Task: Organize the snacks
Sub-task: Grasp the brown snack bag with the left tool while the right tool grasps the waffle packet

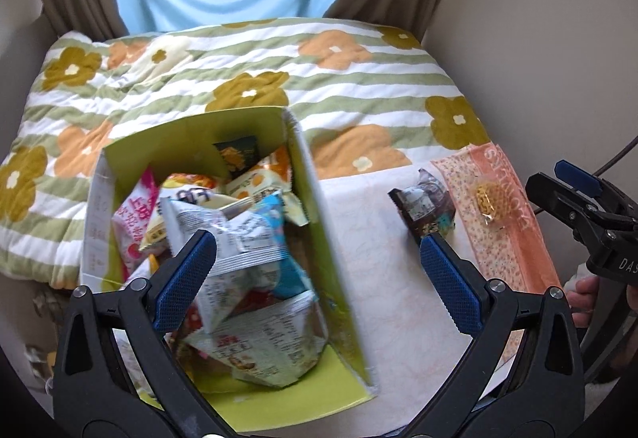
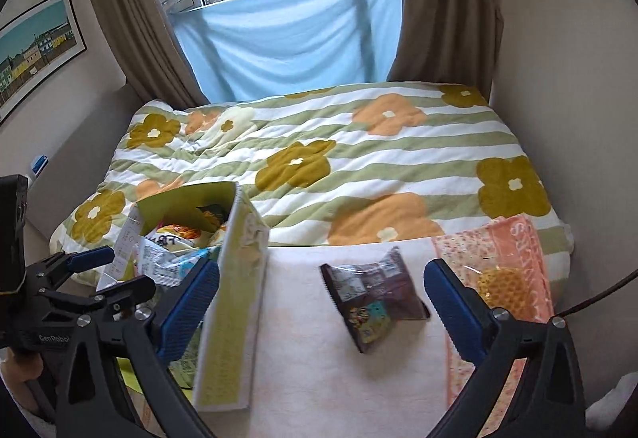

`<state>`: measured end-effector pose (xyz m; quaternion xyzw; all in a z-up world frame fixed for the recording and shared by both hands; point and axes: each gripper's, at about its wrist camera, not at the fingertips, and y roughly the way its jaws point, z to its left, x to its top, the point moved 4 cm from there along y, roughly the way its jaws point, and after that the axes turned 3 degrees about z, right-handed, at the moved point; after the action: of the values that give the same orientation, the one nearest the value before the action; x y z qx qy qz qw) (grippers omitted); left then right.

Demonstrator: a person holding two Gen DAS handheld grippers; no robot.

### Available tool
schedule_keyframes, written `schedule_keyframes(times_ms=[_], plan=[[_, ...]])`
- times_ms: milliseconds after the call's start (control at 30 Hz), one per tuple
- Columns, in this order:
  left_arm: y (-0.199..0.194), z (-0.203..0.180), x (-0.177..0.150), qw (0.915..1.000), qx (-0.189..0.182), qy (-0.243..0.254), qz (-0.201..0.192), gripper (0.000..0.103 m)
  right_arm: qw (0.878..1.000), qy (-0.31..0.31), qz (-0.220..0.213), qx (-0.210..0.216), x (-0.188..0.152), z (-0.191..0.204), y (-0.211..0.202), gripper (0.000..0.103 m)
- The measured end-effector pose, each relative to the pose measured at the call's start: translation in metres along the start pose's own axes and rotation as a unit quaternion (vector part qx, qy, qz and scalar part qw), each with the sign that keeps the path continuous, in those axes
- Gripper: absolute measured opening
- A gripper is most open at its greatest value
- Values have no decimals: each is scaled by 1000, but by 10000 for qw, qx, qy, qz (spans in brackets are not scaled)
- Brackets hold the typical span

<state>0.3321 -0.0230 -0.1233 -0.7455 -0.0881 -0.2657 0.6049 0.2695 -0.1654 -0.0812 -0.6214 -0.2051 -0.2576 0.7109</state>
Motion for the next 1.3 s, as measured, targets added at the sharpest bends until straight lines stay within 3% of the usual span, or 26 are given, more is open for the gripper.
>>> schedule_keyframes(times_ms=[233, 400, 633, 767, 1000, 1167, 1300], plan=[[27, -85, 8, 9997, 194, 71, 110, 102, 9995, -192, 164, -180, -12, -87, -12, 102], [51, -124, 6, 9991, 294, 7, 299, 102, 9966, -353, 351, -657, -28, -137, 0, 102], [91, -137, 3, 9968, 275, -274, 693, 102, 9952, -401, 779, -444, -54, -162, 31, 102], [118, -151, 13, 9944, 307, 375, 935, 102, 9939, -323, 952, -460, -64, -168, 48, 102], [166, -177, 20, 9629, 725, 2233, 1330, 102, 9903, -86, 1181, -722, -71, -182, 76, 102], [195, -191, 16, 9399, 770, 2979, 1484, 101, 9878, -4, 1215, -970, -67, -188, 100, 102], [219, -194, 7, 9289, 727, 3204, 1709, 99, 9849, 51, 1263, -1179, -66, -194, 121, 102]])
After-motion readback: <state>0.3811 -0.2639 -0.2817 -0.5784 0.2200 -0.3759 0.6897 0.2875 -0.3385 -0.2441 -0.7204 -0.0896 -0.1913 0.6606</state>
